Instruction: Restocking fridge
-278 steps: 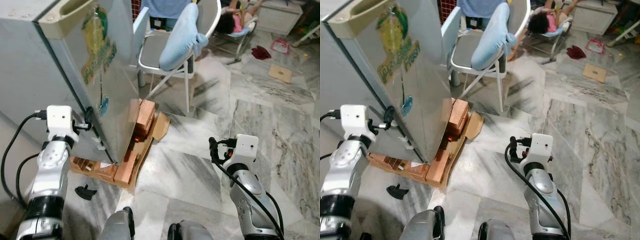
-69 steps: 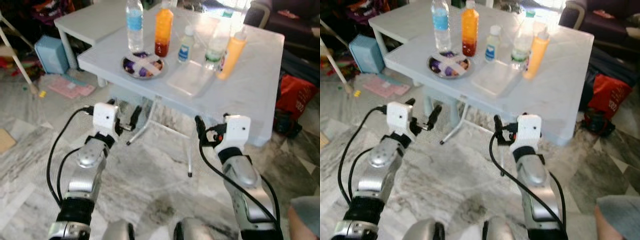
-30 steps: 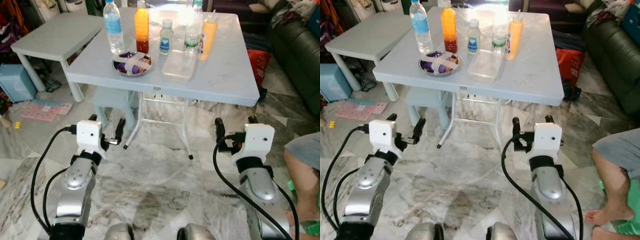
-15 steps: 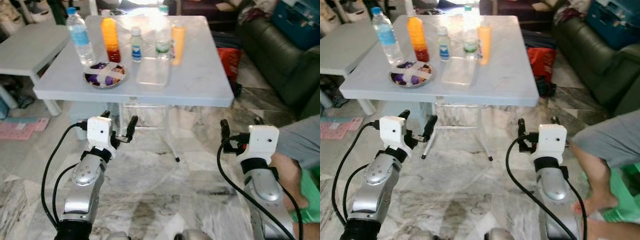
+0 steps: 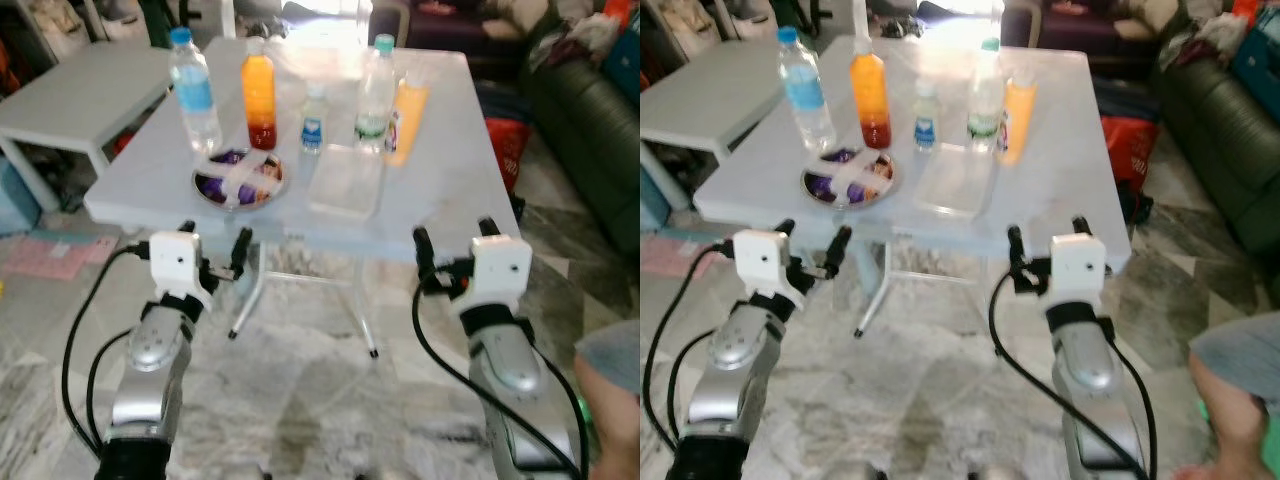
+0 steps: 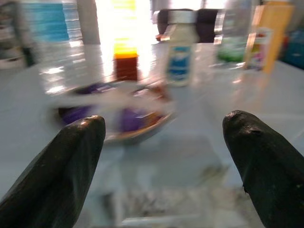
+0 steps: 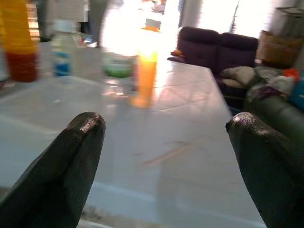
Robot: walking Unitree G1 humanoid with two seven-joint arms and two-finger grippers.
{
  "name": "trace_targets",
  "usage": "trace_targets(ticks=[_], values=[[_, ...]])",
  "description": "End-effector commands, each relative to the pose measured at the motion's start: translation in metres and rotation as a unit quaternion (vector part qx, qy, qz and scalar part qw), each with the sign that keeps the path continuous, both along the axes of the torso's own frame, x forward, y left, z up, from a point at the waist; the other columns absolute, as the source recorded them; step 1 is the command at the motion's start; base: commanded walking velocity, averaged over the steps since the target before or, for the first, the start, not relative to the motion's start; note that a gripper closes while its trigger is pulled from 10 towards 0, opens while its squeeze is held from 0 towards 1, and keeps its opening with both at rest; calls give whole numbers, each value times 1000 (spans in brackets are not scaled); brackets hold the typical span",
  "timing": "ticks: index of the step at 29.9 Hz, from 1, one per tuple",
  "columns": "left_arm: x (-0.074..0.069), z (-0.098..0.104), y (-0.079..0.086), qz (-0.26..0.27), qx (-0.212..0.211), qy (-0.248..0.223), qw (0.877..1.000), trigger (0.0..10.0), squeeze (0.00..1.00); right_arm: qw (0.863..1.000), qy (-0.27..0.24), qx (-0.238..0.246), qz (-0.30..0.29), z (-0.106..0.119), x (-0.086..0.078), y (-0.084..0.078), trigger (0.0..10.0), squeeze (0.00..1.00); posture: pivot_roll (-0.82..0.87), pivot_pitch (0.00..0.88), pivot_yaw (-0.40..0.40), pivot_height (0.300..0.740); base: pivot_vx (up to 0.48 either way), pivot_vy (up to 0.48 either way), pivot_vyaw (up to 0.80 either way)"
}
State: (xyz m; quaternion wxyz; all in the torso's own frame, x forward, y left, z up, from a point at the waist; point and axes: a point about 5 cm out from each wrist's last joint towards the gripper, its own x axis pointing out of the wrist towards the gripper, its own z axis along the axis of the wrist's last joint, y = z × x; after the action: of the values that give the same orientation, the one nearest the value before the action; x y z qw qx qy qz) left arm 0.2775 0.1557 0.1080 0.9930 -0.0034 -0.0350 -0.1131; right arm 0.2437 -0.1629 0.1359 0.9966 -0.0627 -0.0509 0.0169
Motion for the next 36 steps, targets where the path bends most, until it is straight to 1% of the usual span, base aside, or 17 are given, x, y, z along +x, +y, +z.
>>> trace_targets(ticks=[1, 7, 8, 9, 11, 14, 17, 23, 29, 33, 36], values=[[2, 4, -7, -11, -2, -7, 1000, 10000, 0, 1000, -3, -7, -3, 2, 0, -5, 10000, 0, -96, 33, 0, 740, 480, 0, 0], [2, 5, -7, -11, -3, -7, 1000, 10000, 0, 1000, -3, -2, 0, 2, 0, -4, 10000, 0, -97, 38, 0, 740, 480, 0, 0], [2, 4, -6, -4, 4, -2, 1000, 10000, 0, 1000, -2, 11, 2, 2, 0, -3, 10000, 0, -94, 43, 0, 740, 480, 0, 0], [2, 4, -6, -4, 4, -2, 1000, 10000, 0, 1000, -2, 11, 2, 2, 0, -3, 10000, 0, -94, 43, 0, 740, 480, 0, 0], [2, 5, -3, 2, 4, -8, 1000, 10000, 0, 1000, -1, 25, 10, 3, 0, -2, 10000, 0, -90, 46, 0, 740, 0, 0, 0], [2, 8, 0, 6, 3, -14, 1000, 10000, 0, 1000, -1, 11, 23, 3, 1, 2, 10000, 0, -86, 48, -1, 740, 0, 0, 0], [3, 11, 2, 11, 4, -20, 1000, 10000, 0, 999, -7, 6, 33, 4, 0, 7, 10000, 0, -81, 47, -2, 740, 0, 0, 800], [5, 15, 2, 14, 6, -28, 999, 10000, 0, 999, -5, 19, 33, 3, 1, 9, 10000, 0, -81, 48, 0, 740, 0, 0, 740], [6, 18, 3, 15, 8, -32, 999, 10000, 0, 999, 2, 30, 32, 2, 1, 8, 10000, 0, -79, 57, 0, 740, 0, 0, 0], [6, 20, 5, 17, 12, -33, 999, 10000, 0, 997, 26, 50, 46, -5, 3, 13, 10000, 0, -69, 67, 2, 740, 0, 0, 0], [4, 19, 10, 20, 17, -30, 999, 10000, 0, 994, 48, 78, 63, -11, 2, 18, 10000, 0, -59, 75, 4, 740, 0, 0, 0]])
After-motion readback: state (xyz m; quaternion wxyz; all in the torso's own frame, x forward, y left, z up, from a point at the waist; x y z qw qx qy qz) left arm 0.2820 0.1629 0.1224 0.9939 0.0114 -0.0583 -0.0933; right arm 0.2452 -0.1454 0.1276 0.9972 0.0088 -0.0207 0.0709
